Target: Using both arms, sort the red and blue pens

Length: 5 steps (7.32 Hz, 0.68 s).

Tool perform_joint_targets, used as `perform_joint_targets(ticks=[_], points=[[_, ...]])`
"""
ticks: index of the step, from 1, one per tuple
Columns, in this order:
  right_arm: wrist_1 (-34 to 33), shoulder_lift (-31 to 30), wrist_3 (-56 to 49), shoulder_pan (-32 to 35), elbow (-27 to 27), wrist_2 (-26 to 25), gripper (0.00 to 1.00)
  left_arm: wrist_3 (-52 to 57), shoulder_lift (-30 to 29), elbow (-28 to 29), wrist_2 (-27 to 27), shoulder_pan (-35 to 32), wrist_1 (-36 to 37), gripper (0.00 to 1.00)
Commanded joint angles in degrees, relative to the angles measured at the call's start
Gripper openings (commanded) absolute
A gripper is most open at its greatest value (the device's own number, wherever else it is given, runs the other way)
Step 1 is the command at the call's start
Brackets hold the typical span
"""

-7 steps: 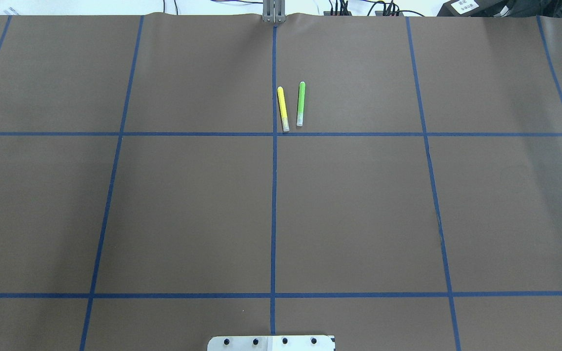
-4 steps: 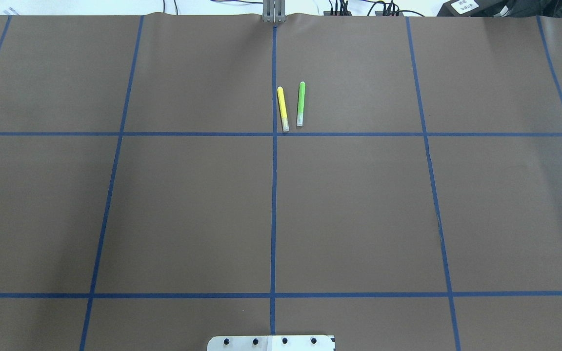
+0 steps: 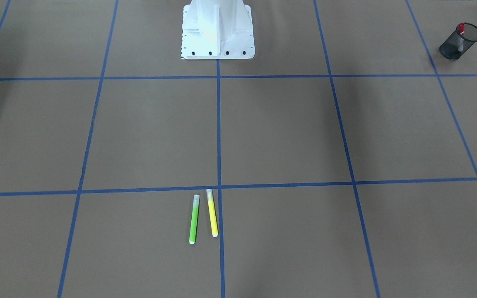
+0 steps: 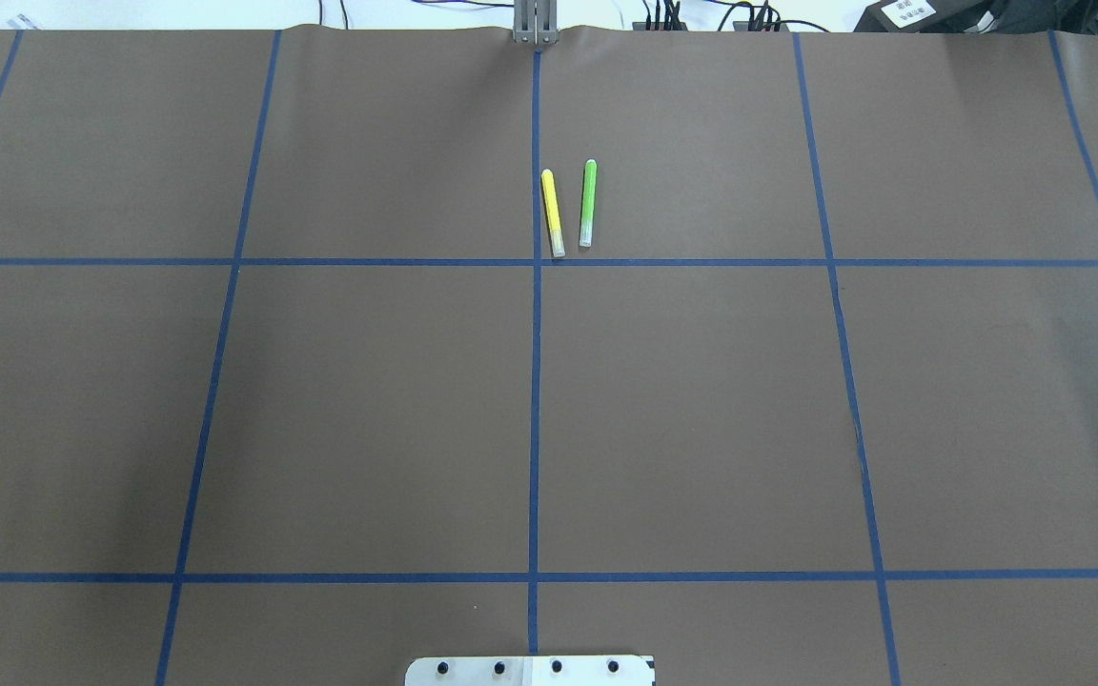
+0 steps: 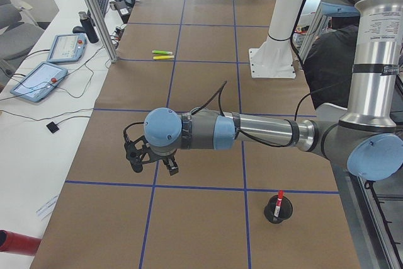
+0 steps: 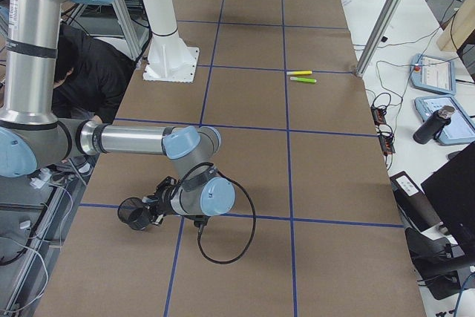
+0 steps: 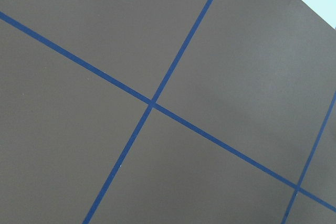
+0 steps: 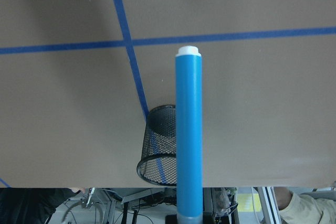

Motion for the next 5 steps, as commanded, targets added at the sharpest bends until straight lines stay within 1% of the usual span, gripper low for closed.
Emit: perform_joint_targets(ticks=[1, 2, 4, 5], points=[[-5.7, -4.2, -1.0, 0.5, 8.0, 0.0, 0.00, -0.3, -0.1, -0.2, -0.1, 0.4, -1.1, 1.00], [-6.5, -6.7, -1.6, 0.5, 9.0, 0.0, 0.00, -0.4, -0.1, -0.3, -0.1, 0.4, -1.1, 1.00], [-6.7, -10.4, -1.9, 0.5, 8.9, 0.6, 0.00, -0.4, -0.3, -0.5, 0.0, 0.4, -1.3, 1.00], [-6.6, -12.2, -1.9, 0.5, 8.5, 2.0, 0.00, -0.4, -0.8, -0.3, 0.0, 0.4, -1.2, 1.00]])
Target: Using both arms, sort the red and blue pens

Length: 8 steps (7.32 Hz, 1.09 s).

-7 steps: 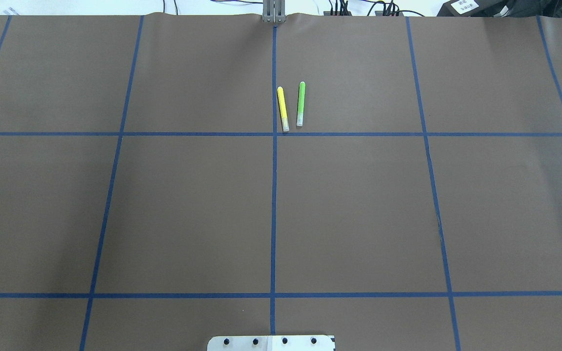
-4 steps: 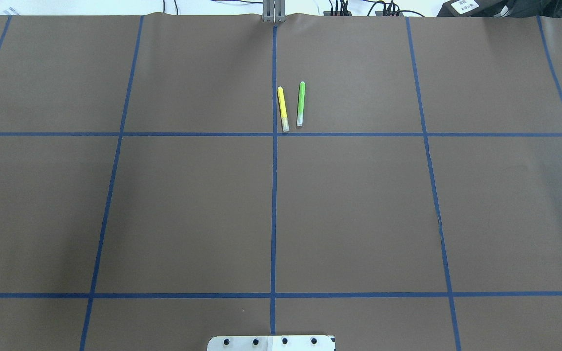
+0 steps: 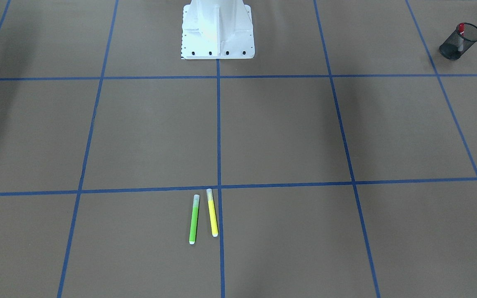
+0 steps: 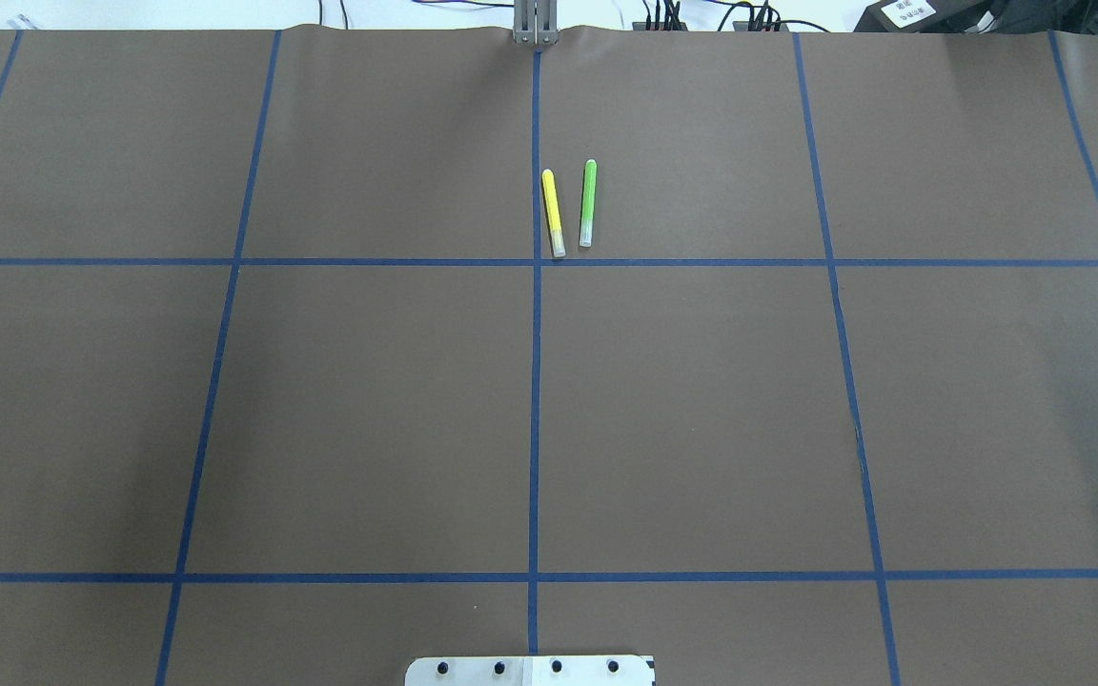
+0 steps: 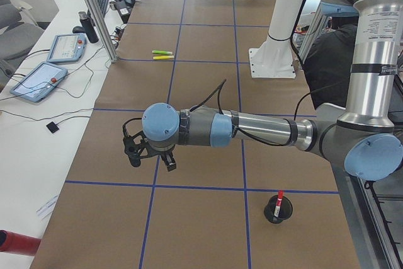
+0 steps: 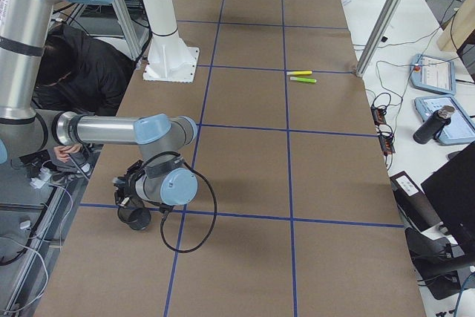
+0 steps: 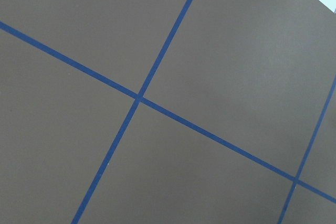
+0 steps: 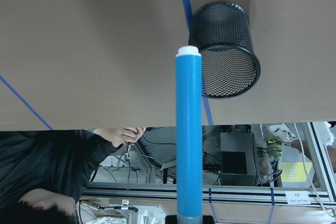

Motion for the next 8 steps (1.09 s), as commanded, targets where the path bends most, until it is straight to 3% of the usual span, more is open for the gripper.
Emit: perform_joint_targets(ticks=[1, 4, 8], points=[[0.1, -3.0, -0.1, -0.1, -2.8, 3.4, 0.00, 0.1, -0.3, 0.2, 0.0, 0.0, 0.0, 1.00], [0.7, -3.1, -0.2, -0.1, -8.3, 7.4, 0.00, 0.1, 0.2, 0.1, 0.0, 0.0, -0.1, 1.00], [0.7, -3.2, -0.8, -0.1, -11.8, 9.8, 0.00, 0.1, 0.3, 0.2, -0.1, 0.0, -0.2, 1.00]])
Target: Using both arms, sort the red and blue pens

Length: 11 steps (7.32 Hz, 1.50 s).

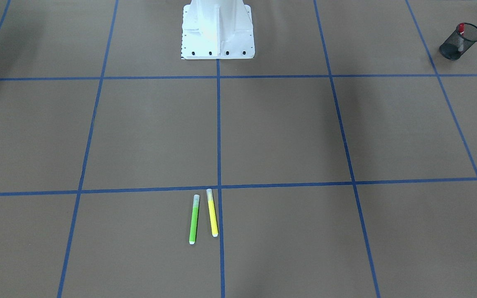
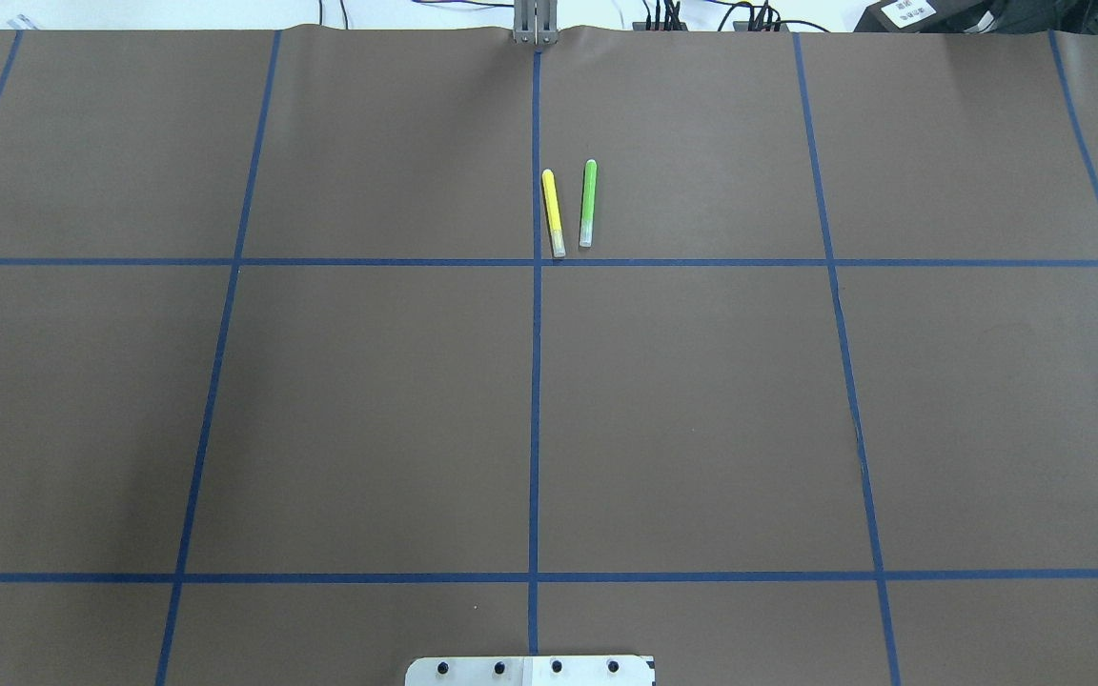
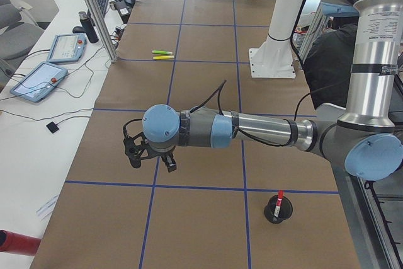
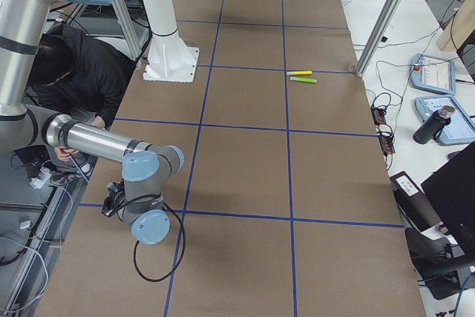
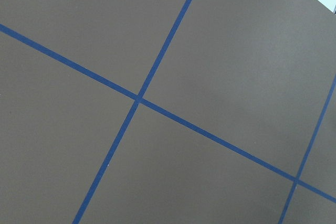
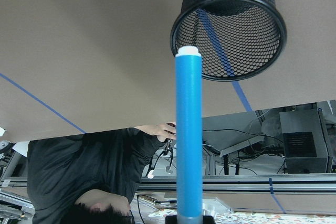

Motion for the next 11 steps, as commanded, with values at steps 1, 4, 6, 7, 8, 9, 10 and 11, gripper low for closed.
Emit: perform_joint_targets(ticks=[1, 4, 6, 7, 8, 9, 10, 11], points=[[0.0, -0.4, -0.3, 0.0, -1.3, 0.3, 0.00, 0.0, 0.0, -0.1, 0.0, 0.0, 0.0, 1.00], [0.1, -0.7, -0.6, 0.0, -2.3, 0.8, 0.60, 0.0, 0.1, 0.0, 0.0, 0.0, 0.1, 1.00], [1.9, -0.7, -0.5, 0.0, -2.5, 0.4, 0.98, -0.1, 0.1, 0.2, -0.1, 0.0, 0.0, 1.00], [3.3, -0.6, -0.3, 0.0, -2.9, 0.4, 0.98, 0.0, -0.1, 0.3, 0.0, 0.0, 0.1, 1.00], [6.0, -0.4, 0.1, 0.0, -3.2, 0.3, 0.98, -0.1, -0.9, 0.2, 0.1, 0.1, 0.3, 1.00], [8.5, 0.5, 0.2, 0.0, -3.7, 0.5, 0.99, -0.6, -1.9, 0.2, 0.4, 1.6, 0.3, 1.00], [12.2, 2.2, 3.9, 0.1, -3.8, 0.3, 0.99, -0.6, -1.9, 0.0, 4.7, 3.3, 0.2, 1.00], [17.4, 3.1, 8.7, 0.1, -3.8, 0.1, 0.99, -0.3, -1.6, 0.2, 5.4, 3.7, 0.2, 1.00]])
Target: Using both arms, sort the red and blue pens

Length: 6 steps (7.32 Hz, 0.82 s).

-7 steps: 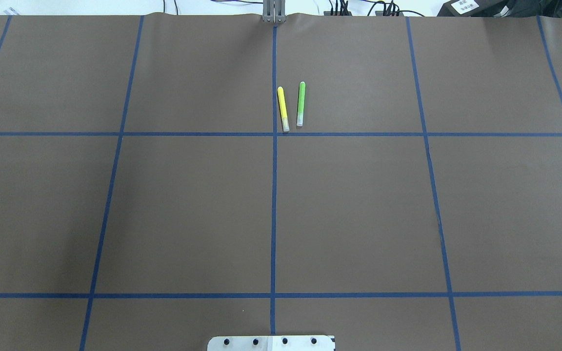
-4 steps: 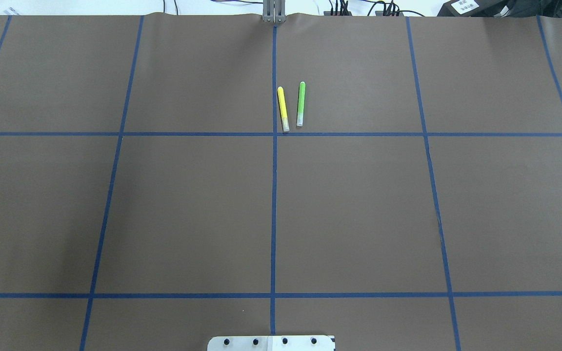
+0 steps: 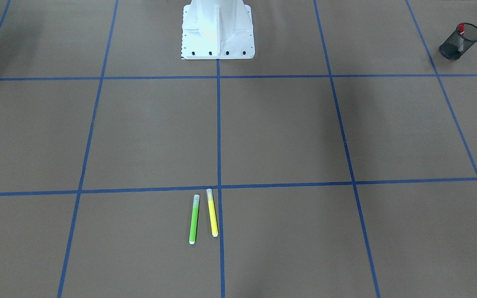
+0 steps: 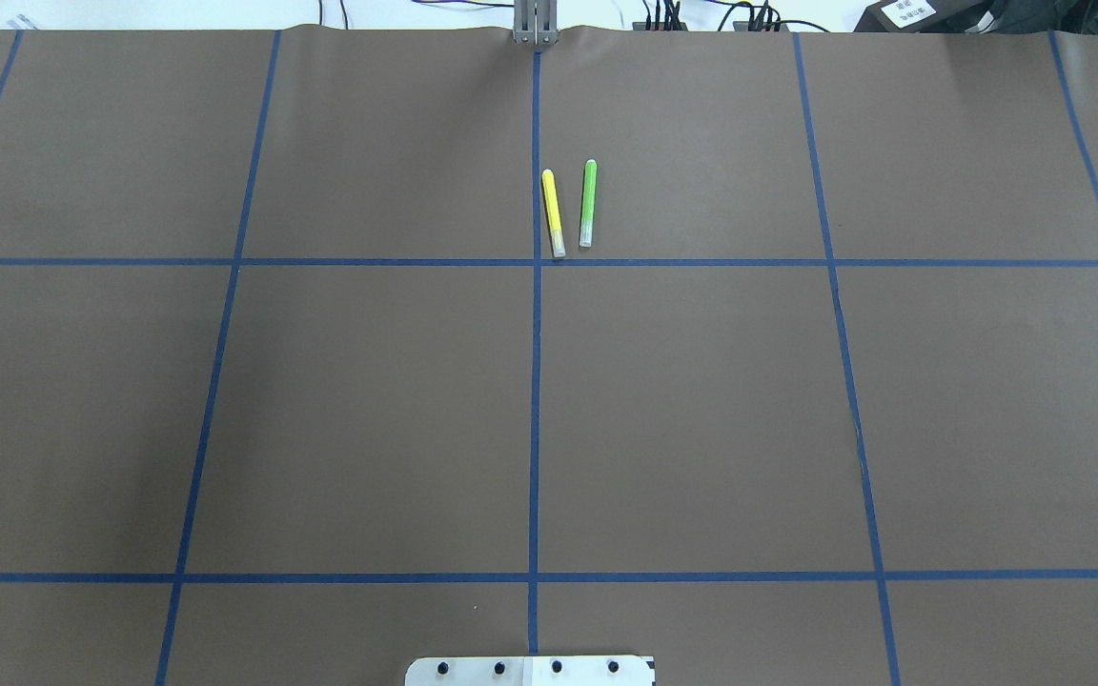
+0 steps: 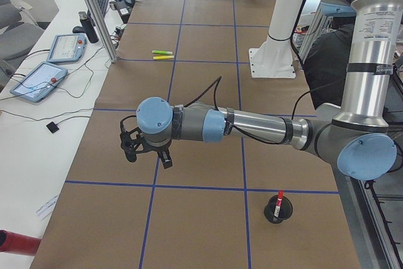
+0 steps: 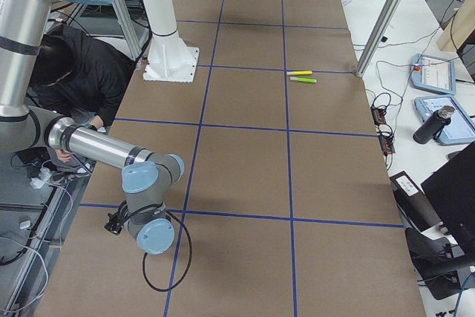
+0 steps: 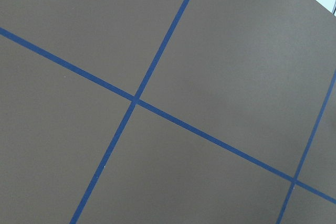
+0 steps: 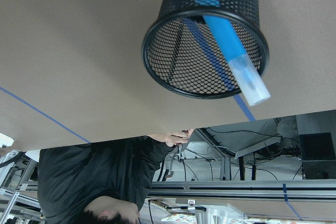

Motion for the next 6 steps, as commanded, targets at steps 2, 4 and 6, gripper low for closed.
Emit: perform_joint_targets(ticks=[2, 4, 6], points=[[28.6, 1.5, 19.4, 0.0, -1.7, -0.9, 0.99, 2.2, 2.3, -0.2, 7.2, 1.5, -0.9, 1.00], [51.8, 2.0, 38.8, 0.0, -3.4, -0.8, 0.99, 7.9, 5.0, -0.3, 15.2, 3.6, -5.1, 1.00], [65.4, 5.8, 43.3, 0.0, -6.4, 0.0, 0.99, 8.4, 7.3, -0.3, 17.3, 5.1, -10.3, 1.00]])
